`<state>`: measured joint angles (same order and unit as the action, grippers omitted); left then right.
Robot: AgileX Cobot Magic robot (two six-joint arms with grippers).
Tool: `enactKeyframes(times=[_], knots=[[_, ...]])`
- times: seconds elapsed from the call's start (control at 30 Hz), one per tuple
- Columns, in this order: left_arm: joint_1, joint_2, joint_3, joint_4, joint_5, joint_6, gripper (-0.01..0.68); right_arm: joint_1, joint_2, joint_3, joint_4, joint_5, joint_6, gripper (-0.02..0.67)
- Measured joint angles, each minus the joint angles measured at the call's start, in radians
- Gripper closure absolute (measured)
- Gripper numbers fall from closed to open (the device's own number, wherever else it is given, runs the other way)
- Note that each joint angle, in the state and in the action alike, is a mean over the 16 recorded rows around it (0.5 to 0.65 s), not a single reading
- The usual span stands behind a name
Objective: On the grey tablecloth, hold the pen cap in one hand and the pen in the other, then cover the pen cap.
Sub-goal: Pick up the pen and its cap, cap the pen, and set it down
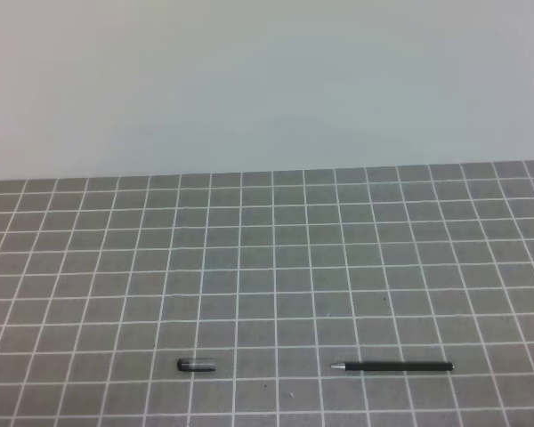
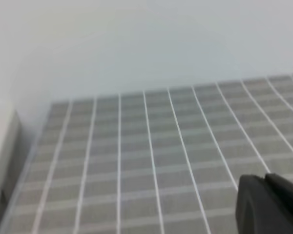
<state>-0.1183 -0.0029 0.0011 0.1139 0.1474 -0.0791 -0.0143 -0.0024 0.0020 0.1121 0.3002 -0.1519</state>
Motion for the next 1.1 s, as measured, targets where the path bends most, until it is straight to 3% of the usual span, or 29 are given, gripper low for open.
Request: enactKeyframes(times=[0.27,0.67,0.9,1.1], knots=[[0.000,0.000,0.000,0.072,-0.134,0.005,0.673,0.000,0.000,0.002,0.000,-0.080,0.001,0.646],[0.000,0.000,0.000,0.249,-0.562,0.008,0.673,0.000,0.000,0.004,0.000,-0.453,0.005,0.646],[0.000,0.000,-0.001,0.276,-0.747,-0.163,0.673,0.000,0.000,0.002,0.001,-0.630,0.010,0.645],[0.000,0.000,-0.001,0.302,-0.781,-0.335,0.673,0.000,0.000,0.002,0.001,-0.686,0.013,0.645]])
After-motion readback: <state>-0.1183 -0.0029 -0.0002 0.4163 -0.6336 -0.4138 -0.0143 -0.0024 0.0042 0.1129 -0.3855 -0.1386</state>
